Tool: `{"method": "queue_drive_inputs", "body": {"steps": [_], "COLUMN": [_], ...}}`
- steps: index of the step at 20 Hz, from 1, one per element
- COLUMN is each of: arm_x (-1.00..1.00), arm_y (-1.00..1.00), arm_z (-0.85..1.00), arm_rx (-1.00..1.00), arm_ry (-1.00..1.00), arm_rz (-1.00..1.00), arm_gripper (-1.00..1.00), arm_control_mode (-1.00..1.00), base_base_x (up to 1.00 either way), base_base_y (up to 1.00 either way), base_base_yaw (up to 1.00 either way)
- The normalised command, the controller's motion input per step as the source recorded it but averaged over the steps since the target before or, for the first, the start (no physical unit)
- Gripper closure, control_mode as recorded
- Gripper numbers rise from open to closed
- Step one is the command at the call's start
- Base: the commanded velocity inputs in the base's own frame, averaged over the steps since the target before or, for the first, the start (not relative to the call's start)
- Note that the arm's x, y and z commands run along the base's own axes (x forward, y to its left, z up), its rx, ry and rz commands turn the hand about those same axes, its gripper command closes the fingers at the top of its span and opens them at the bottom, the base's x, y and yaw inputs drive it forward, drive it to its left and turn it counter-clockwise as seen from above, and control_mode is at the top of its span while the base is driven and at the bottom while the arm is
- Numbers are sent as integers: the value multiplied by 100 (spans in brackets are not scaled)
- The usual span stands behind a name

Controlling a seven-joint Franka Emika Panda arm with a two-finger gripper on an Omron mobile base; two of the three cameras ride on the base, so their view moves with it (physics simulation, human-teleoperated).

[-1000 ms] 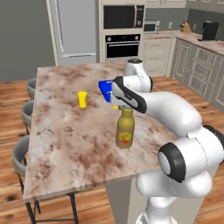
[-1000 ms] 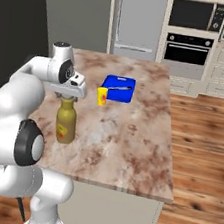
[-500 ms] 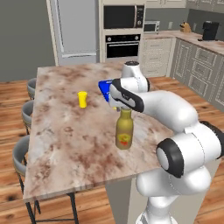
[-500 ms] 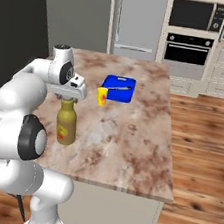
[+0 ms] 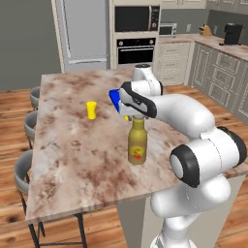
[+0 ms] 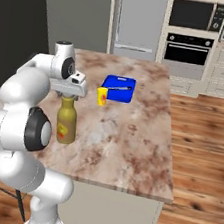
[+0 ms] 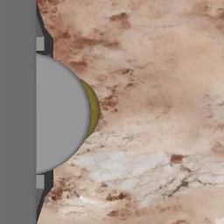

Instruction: Place the drinks on the dining counter in a tight cluster.

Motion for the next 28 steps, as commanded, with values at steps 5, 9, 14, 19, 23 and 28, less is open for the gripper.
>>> {"method": "queue_drive_inputs", "body": {"steps": [5, 9, 14, 19, 23, 28], "arm_x": [0, 0, 0, 0, 0, -28], "arm_y": [0, 0, 0, 0, 0, 0], "arm_z": [0, 0, 0, 0, -2, 10], "arm_rx": [0, 0, 0, 0, 0, 0], "arm_ry": [0, 0, 0, 2, 1, -4], "arm_rz": [0, 0, 0, 0, 0, 0], "arm_gripper": [-100, -100, -100, -100, -100, -100], "arm_control_mode": [-100, -100, -100, -100, -100, -100], "base_base_x": [0, 0, 0, 0, 0, 0], "base_base_y": [0, 0, 0, 0, 0, 0], "base_base_yaw": [0, 0, 0, 0, 0, 0]}}
